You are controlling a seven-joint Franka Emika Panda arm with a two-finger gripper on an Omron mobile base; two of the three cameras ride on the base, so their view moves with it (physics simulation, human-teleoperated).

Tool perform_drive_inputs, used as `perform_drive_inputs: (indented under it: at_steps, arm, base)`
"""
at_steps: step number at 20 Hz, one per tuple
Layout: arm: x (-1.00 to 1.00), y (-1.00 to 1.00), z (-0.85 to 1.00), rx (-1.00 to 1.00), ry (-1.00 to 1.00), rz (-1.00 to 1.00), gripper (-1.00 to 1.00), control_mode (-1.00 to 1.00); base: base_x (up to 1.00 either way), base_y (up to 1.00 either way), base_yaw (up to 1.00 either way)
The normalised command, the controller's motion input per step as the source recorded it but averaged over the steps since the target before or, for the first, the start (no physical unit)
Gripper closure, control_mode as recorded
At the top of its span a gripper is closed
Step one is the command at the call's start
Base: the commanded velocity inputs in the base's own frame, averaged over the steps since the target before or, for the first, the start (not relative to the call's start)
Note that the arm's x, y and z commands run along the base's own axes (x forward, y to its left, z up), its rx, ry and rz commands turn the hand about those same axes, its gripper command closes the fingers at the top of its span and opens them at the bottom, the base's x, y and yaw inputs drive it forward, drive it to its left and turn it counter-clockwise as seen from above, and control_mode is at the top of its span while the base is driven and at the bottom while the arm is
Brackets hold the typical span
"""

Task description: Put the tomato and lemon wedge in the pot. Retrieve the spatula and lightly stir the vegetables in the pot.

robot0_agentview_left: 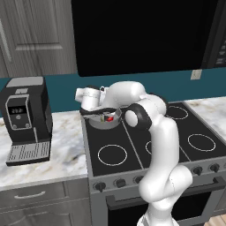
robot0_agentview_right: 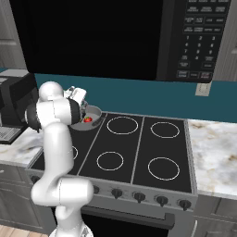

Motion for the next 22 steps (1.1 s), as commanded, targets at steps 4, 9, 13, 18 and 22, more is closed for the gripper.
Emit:
perform_drive_inputs:
  at_steps: [4,9,13,18,22]
  arm:
    - [0.16,0.14,0.02,0.0,0.0,0.03,1.0,-1.0]
    - [0.34,0.08,0.0,0.02,0.0,0.03,1.0,-1.0]
    - [0.54,-0.1,-0.02,-0.01,0.01,0.0,1.0,-1.0]
    - [0.07,-0.64,-0.08,-0.03,0.07,0.02,1.0,-1.0]
    - [0.0,-0.37,0.0,0.0,0.03,0.02,1.0,-1.0]
  base:
    - [0.0,0.0,0.0]
    - [0.0,0.0,0.0]
    - [0.0,0.0,0.0]
    - [0.0,0.0,0.0]
    - [0.0,0.0,0.0]
